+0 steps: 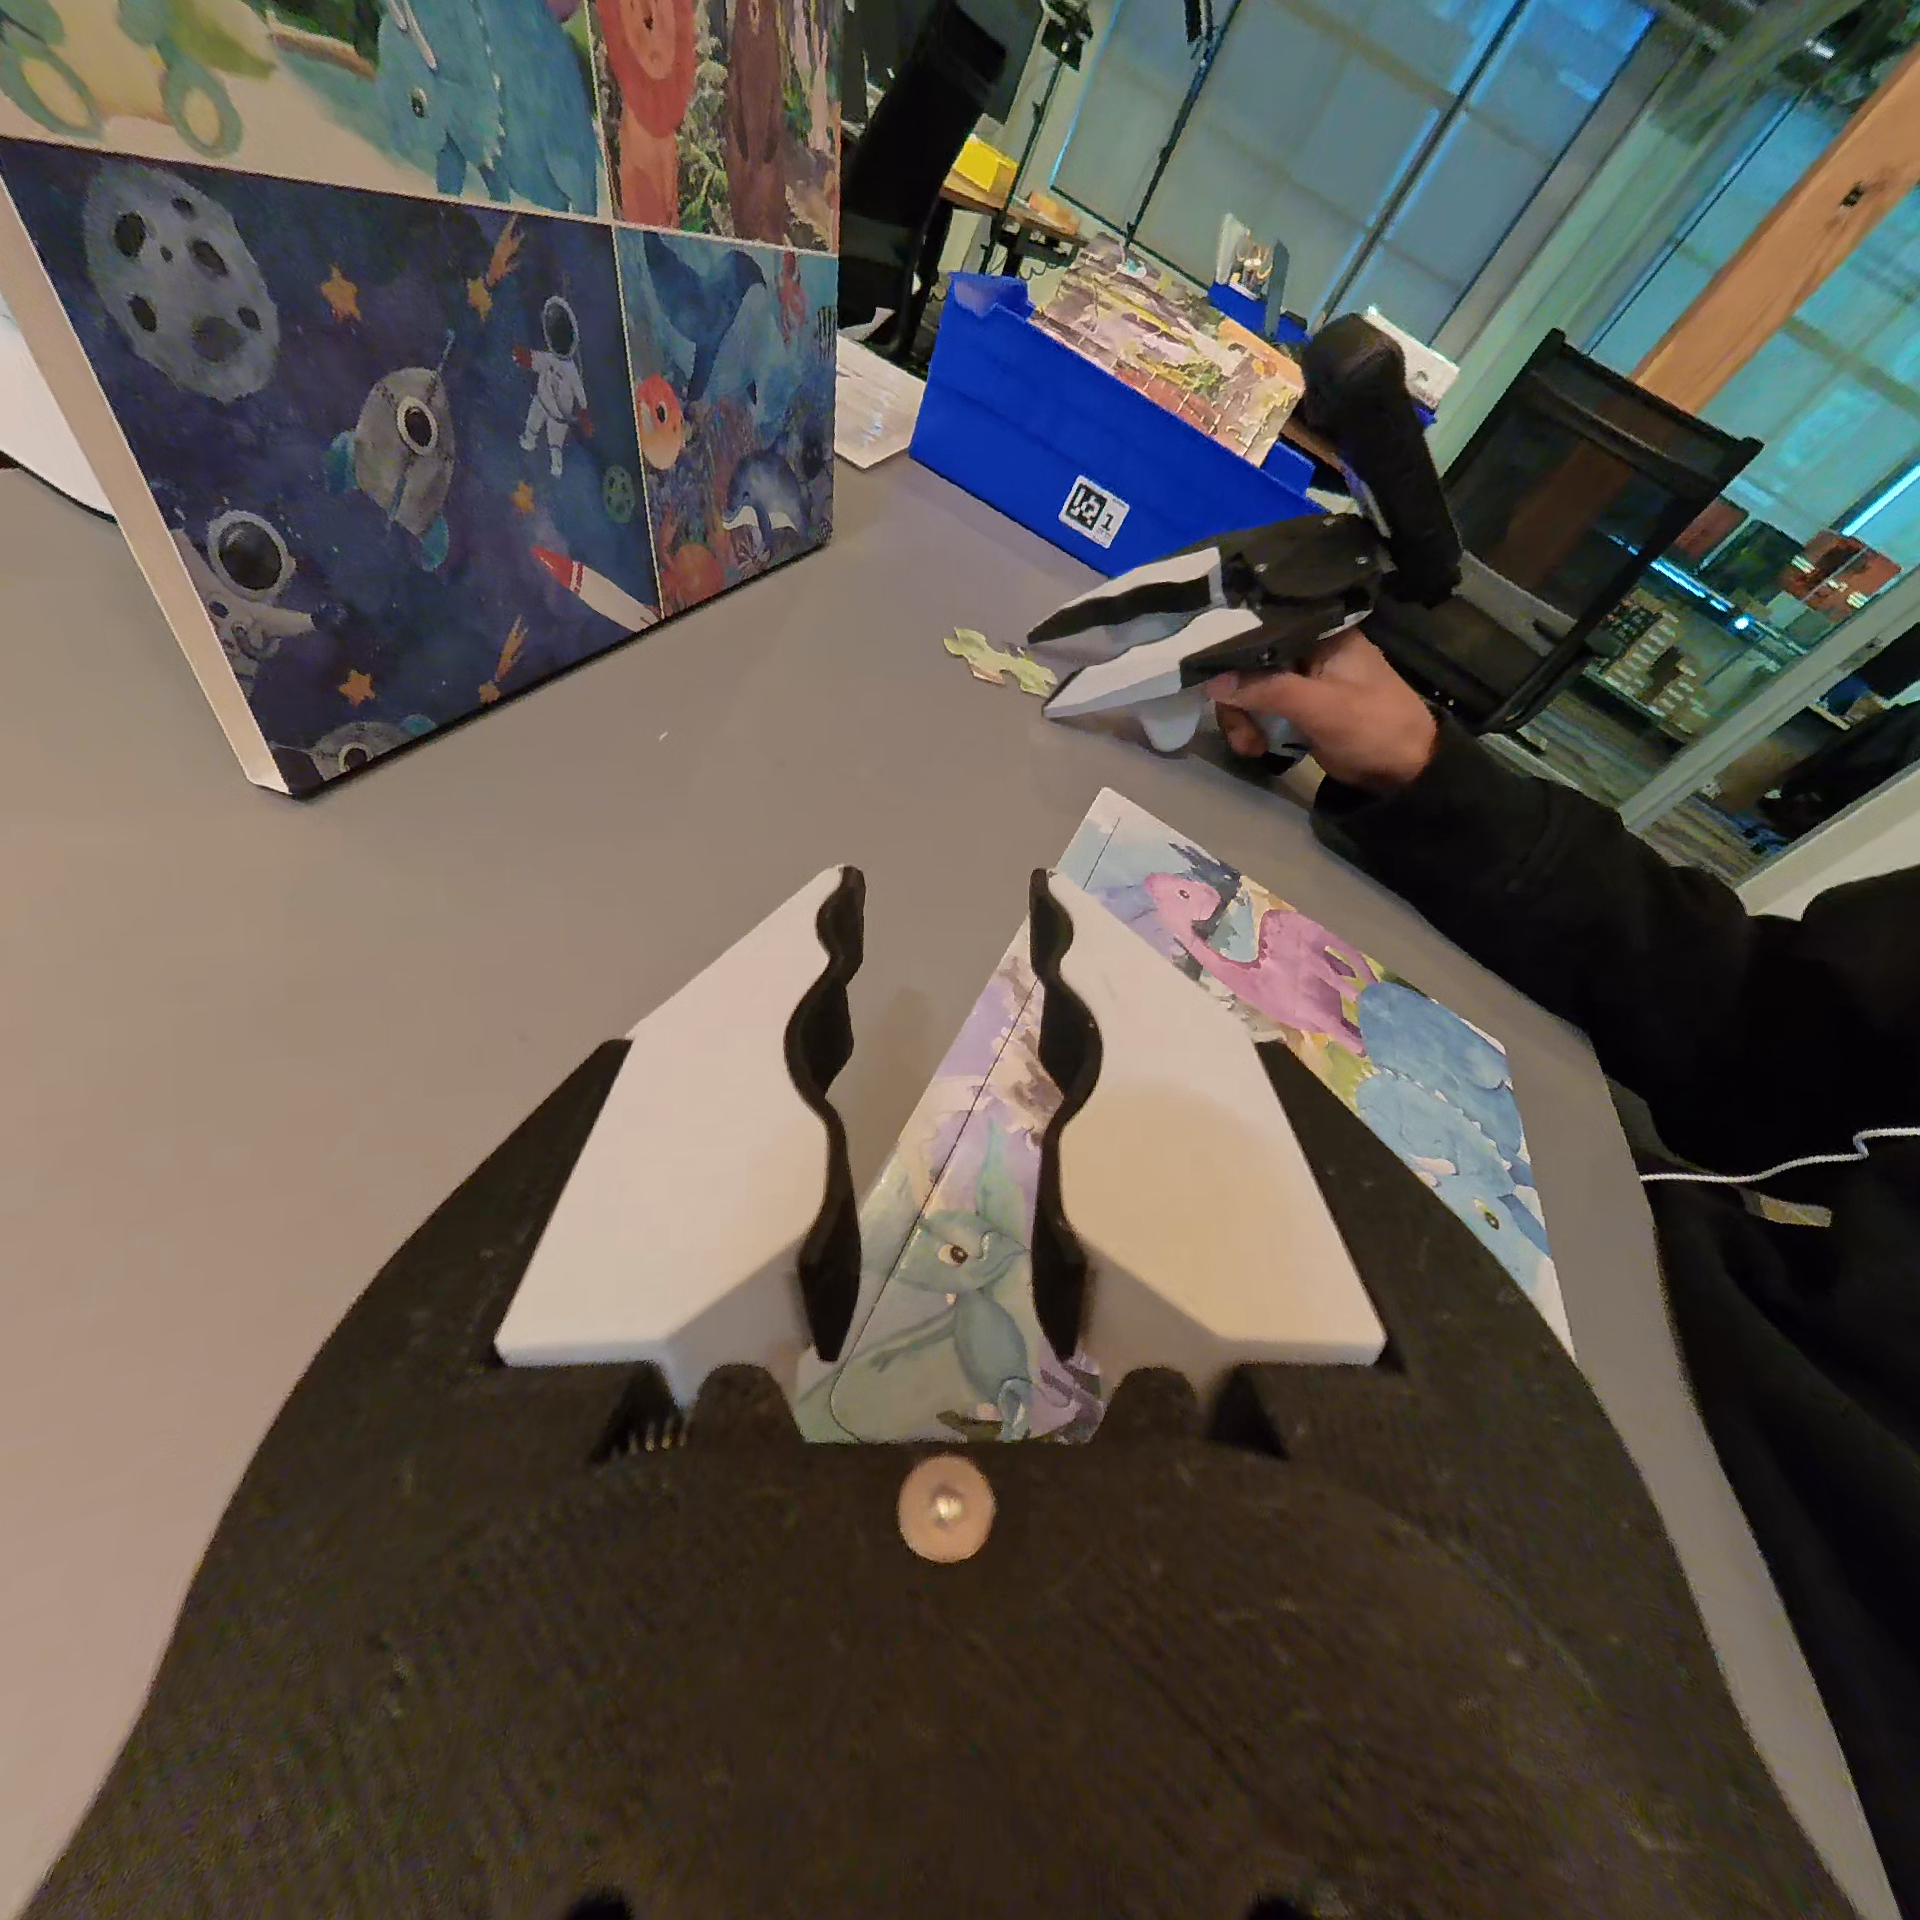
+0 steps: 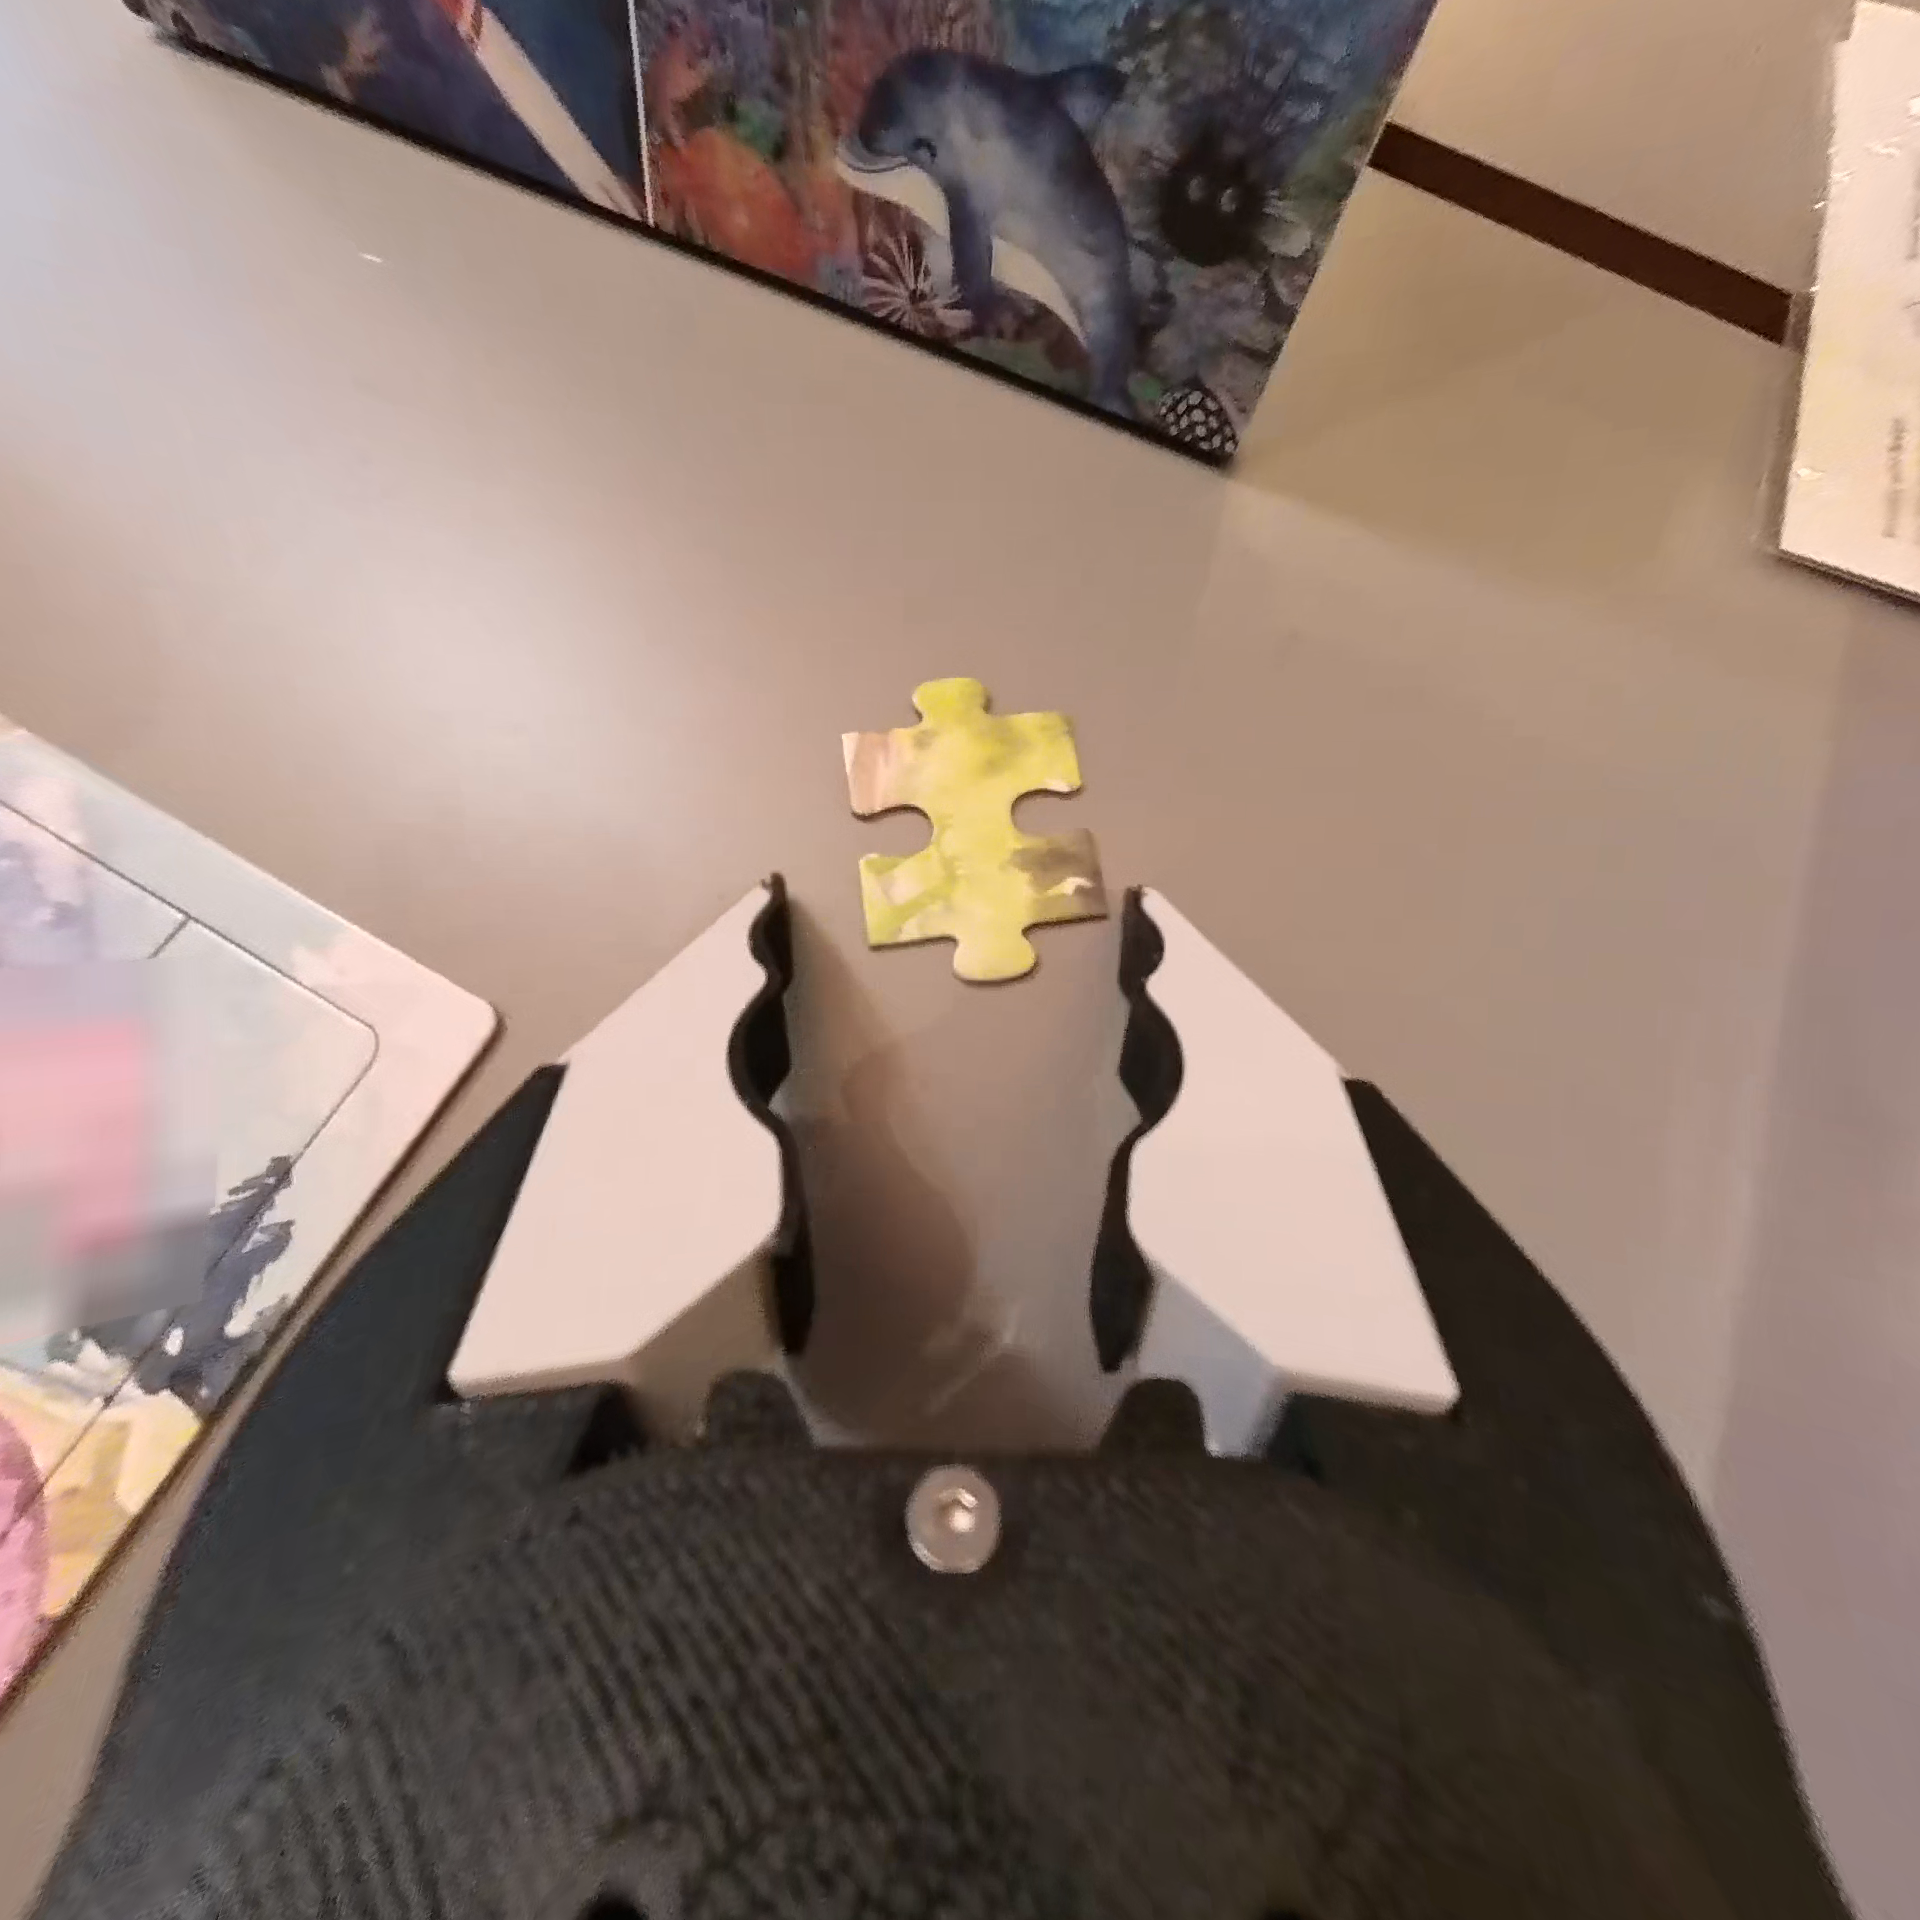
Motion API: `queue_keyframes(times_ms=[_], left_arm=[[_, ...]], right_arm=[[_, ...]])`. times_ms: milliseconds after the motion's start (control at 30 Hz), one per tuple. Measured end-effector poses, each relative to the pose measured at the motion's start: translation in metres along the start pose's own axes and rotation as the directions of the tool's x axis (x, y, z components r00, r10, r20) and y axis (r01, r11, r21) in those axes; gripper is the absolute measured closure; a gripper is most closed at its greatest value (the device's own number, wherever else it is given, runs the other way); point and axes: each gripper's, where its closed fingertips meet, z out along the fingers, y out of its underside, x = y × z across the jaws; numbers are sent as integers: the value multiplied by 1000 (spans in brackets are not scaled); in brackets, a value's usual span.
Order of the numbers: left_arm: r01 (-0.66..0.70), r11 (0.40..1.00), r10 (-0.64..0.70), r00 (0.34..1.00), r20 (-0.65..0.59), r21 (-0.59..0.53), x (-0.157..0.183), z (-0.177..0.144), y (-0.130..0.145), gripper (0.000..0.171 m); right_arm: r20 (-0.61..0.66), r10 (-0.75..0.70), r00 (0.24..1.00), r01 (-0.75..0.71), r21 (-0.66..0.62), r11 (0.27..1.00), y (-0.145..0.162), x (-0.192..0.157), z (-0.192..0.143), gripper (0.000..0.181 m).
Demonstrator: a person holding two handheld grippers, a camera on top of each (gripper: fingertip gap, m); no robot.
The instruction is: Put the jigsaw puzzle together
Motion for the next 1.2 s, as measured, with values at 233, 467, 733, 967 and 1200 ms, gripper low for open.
queue_keyframes(times_ms=[233, 467, 733, 967, 1200], left_arm=[[1, 1000, -1, 1000, -3, -5, 1, 1, 1, 141], [-4, 1000, 4, 1000, -4, -4, 2, 1, 0, 142], [-4, 1000, 4, 1000, -2, -4, 1, 1, 0, 142], [-7, 1000, 7, 1000, -6, -3, 3, 1, 0, 142], [-20, 1000, 20, 1000, -14, -12, 8, 4, 1, 141]], right_arm=[[55, 7, 998, -7, -2, 1000, 0, 6, 2, 136], [66, -95, 993, 91, 66, 994, -13, -9, -9, 178], [-57, -96, 994, 99, 54, 994, -11, 12, -6, 123], [-27, 0, 1000, 4, 140, 990, -20, 39, -9, 109], [-16, -54, 998, 56, 136, 989, -24, 55, -2, 107]])
